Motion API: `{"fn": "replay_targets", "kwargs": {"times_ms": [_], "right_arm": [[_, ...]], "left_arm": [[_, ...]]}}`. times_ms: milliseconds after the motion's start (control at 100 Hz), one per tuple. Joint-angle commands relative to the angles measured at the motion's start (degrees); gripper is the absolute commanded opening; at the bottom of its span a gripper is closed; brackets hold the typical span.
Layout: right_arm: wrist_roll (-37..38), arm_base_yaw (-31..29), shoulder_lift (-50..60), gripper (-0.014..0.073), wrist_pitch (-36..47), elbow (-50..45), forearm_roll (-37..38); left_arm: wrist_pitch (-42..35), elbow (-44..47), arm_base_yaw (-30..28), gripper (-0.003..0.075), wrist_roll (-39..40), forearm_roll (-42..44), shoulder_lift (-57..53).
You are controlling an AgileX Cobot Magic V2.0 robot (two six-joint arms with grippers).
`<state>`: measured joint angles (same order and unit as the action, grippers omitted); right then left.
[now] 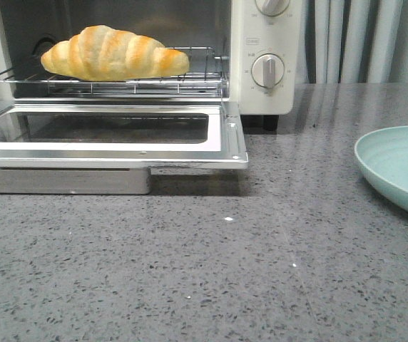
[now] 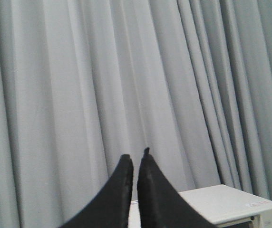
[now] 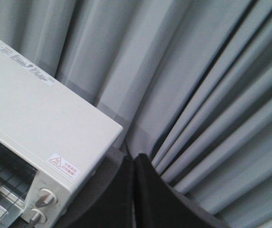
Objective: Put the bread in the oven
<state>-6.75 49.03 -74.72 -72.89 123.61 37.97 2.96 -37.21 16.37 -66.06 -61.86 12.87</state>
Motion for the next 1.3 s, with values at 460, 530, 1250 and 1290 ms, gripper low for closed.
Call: {"fn": "replay_targets", "kwargs": {"times_ms": [460,530,1250,1290], "right_arm": [[10.85,-0.11,34.26,-0.0053,4.91,-37.36,10.71],[11.28,-0.46,38.85,-0.0052,4.82,-43.26,12.34],[24.13,-17.76,69.71,-0.0051,12.65,-78.07,15.26],[24.63,-19.06,70.82,-0.0051,14.98,-79.1,13.38]], "left_arm": [[-6.0,1.87,0.01,-0.002,0.37,0.97,5.51],[-6.65,1.87,-0.51,-0.002,0.37,1.44,5.59],[8.55,10.67,-29.89,-0.002,3.84,4.32,5.65],[8.55,11.41,-29.45,-0.002,3.84,3.83,5.65]]}}
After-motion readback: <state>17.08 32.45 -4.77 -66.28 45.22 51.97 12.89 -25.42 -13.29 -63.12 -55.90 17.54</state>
